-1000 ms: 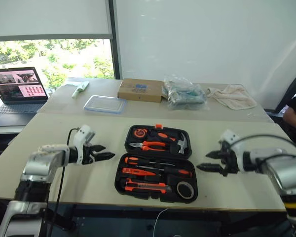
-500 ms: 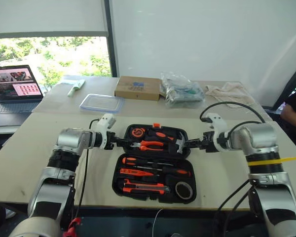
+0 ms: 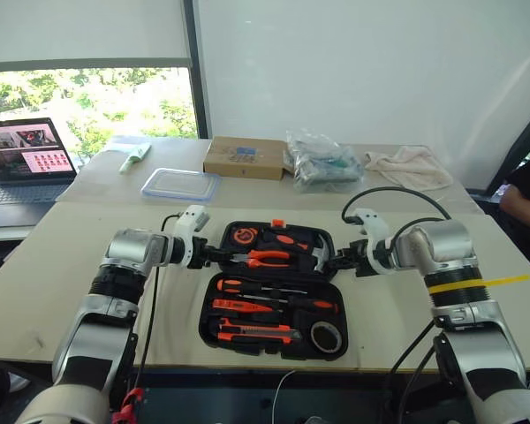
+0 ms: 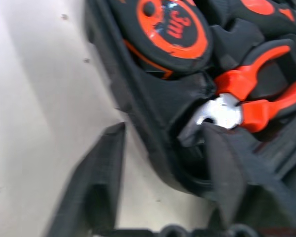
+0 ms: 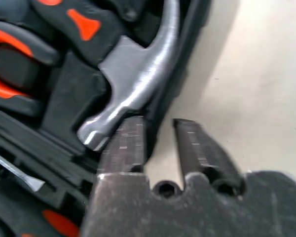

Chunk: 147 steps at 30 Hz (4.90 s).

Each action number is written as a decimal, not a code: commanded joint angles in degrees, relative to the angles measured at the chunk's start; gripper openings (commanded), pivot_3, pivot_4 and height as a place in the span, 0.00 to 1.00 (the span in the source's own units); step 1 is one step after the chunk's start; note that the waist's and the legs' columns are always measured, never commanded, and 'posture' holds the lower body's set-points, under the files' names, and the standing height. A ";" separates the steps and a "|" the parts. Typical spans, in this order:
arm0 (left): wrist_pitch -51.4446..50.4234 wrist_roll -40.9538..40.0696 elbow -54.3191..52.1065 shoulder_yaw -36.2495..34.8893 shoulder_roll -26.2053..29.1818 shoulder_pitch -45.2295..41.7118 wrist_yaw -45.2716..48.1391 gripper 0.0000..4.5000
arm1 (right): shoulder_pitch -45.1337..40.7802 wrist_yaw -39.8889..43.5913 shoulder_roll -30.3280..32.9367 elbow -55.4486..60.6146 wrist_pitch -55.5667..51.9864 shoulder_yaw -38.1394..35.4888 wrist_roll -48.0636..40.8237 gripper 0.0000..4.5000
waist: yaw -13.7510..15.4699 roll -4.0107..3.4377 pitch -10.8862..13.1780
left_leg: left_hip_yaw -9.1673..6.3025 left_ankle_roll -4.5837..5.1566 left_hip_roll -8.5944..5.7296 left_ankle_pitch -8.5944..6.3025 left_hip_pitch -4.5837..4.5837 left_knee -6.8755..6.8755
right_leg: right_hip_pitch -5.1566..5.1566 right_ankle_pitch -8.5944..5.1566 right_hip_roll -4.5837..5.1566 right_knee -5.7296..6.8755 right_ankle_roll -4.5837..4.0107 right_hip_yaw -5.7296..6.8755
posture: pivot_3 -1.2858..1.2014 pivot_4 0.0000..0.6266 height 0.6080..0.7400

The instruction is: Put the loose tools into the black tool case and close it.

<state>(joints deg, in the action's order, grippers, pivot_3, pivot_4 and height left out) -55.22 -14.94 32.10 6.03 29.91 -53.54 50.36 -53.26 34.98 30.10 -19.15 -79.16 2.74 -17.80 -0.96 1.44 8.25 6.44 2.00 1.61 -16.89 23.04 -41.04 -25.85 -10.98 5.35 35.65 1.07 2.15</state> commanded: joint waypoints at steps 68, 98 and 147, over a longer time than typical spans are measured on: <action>67.17 7.64 9.10 -2.20 2.82 13.13 5.22 0.17 | 63.32 9.80 25.30 41.31 84.22 8.12 1.54 0.00 | 1.30 0.22 -0.06 | -0.08 0.72 0.30 -0.30 -1.69 0.42 | 1.60 -0.08 0.08 -0.65 -0.13 0.01 | 0.52 0.24 1.00; 47.24 2.15 -10.00 -7.10 3.79 23.36 14.81 0.02 | 41.41 10.19 12.16 26.45 72.66 5.76 13.93 0.00 | 0.74 0.39 0.02 | -0.11 0.58 0.27 -0.22 -0.71 0.08 | 0.75 -0.02 0.03 -0.53 -0.10 -0.01 | 0.52 0.24 1.00; 57.03 14.40 8.70 8.40 -8.72 1.70 18.08 0.00 | 51.66 -7.92 -1.07 52.13 43.03 7.90 3.09 0.01 | 1.50 0.36 -0.04 | -0.25 0.83 0.15 -0.36 -0.76 -0.10 | 0.92 -0.01 -0.06 -0.53 -0.07 -0.04 | 0.52 0.24 1.00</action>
<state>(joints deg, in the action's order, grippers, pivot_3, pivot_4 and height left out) 2.68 -2.26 40.30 13.22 21.49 -52.61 68.84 -0.30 27.38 29.54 31.75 -38.93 12.14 -14.90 0.54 1.80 8.22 6.19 2.83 1.76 -17.24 22.28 -41.14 -24.94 -10.99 5.30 35.12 1.00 2.10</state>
